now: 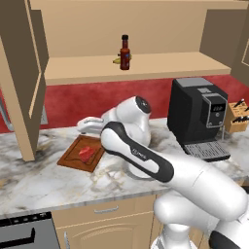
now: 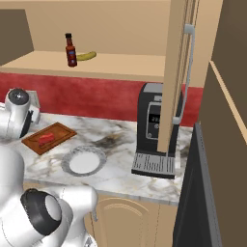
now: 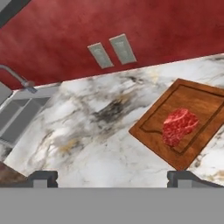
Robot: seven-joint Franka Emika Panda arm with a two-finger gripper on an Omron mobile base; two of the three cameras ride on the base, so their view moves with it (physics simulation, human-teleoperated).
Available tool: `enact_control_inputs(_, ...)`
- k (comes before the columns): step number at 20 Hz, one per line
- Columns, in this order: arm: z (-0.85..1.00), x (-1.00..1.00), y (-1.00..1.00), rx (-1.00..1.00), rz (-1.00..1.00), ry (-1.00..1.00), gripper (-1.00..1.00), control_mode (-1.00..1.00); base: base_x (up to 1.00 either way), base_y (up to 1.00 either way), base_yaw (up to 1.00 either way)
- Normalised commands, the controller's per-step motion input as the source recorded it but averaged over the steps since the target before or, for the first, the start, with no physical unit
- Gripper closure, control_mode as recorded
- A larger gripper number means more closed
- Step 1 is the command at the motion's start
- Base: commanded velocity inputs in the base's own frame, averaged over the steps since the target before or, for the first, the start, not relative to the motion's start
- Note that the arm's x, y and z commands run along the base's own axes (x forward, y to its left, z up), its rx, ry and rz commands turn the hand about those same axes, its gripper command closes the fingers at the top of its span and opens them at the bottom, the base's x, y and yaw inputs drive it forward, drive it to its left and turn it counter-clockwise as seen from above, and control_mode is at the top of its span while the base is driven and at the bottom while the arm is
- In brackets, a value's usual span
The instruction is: Pick the steak from the plate and place it on the cutting board. Then pick the condiment bottle from the cabinet and place it next to the cutting board.
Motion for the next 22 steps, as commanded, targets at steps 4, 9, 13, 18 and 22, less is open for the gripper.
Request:
enact_control_inputs(4,0.3,-0.39,-0.34,-0.06,0.15,-0.04,-1.0,-1.0,0.0,0.0,0.0)
enact_control_inputs(9,0.23,-0.44,-0.35,-0.07,0.17,-0.11,-1.0,-1.0,0.0,0.0,0.0)
enact_control_inputs(13,0.23,-0.43,-0.23,-0.07,0.19,-0.15,-1.0,-1.0,0.0,0.0,0.0)
enact_control_inputs(18,0.19,-0.28,-0.12,-0.02,0.26,-0.24,-1.0,-1.0,0.0,0.0,0.0)
enact_control_inputs(22,0.19,-0.23,-0.11,0.0,0.3,-0.28,-1.0,-1.0,0.0,0.0,0.0)
